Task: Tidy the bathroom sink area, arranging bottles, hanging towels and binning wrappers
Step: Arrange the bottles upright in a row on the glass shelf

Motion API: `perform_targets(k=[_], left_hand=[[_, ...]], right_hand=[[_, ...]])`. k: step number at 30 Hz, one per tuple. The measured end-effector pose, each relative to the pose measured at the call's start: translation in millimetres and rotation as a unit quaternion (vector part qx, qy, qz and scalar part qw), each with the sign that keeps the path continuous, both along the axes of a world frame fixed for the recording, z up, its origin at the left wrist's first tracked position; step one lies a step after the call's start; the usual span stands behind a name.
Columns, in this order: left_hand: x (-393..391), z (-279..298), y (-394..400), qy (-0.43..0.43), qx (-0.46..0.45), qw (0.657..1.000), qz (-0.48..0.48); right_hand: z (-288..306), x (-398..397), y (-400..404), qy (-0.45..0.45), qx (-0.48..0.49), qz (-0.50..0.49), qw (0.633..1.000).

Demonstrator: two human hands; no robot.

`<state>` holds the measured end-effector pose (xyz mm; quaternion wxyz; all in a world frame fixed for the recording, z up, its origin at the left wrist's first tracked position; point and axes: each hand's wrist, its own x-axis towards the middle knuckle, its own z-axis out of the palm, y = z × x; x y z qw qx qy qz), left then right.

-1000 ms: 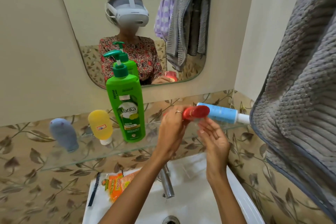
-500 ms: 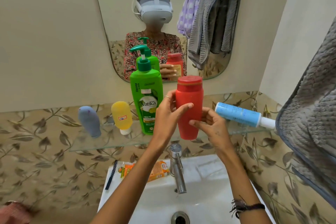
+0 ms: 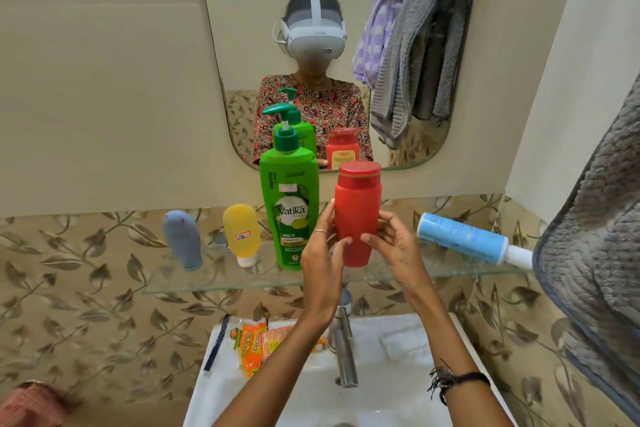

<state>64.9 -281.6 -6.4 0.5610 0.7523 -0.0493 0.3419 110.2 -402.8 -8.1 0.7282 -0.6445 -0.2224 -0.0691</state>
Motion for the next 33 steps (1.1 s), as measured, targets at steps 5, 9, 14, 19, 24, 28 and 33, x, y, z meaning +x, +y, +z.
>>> perform_targets(k=[5, 9, 14, 19, 24, 28, 33], left_hand=[[-2, -3, -2, -0.008, 0.032, 0.999, 0.028], [-6, -6, -10, -0.022, 0.053, 0.998, 0.019], [-6, -5, -19, -0.019, 0.05, 0.998, 0.024], [-14, -7, -28, -0.058, 0.088, 0.992, 0.069], [-11, -2, -56, -0.164, 0.246, 0.955, -0.013], [25, 20, -88, -0.155, 0.353, 0.906, -0.173], [82, 36, -118, -0.046, 0.42, 0.884, -0.201]], right_hand=[[-2, 1, 2, 0.001, 0.002, 0.009, 1.0], [-7, -1, -3, -0.002, -0.01, -0.018, 1.0], [-4, -5, -7, -0.017, -0.049, -0.043, 0.998], [-7, -10, -12, -0.003, -0.059, -0.102, 0.993], [-25, -13, -30, 0.109, 0.093, -0.255, 0.956], [-32, -16, -48, 0.16, 0.15, -0.318, 0.922], [-22, -18, -64, 0.213, 0.209, -0.319, 0.9]])
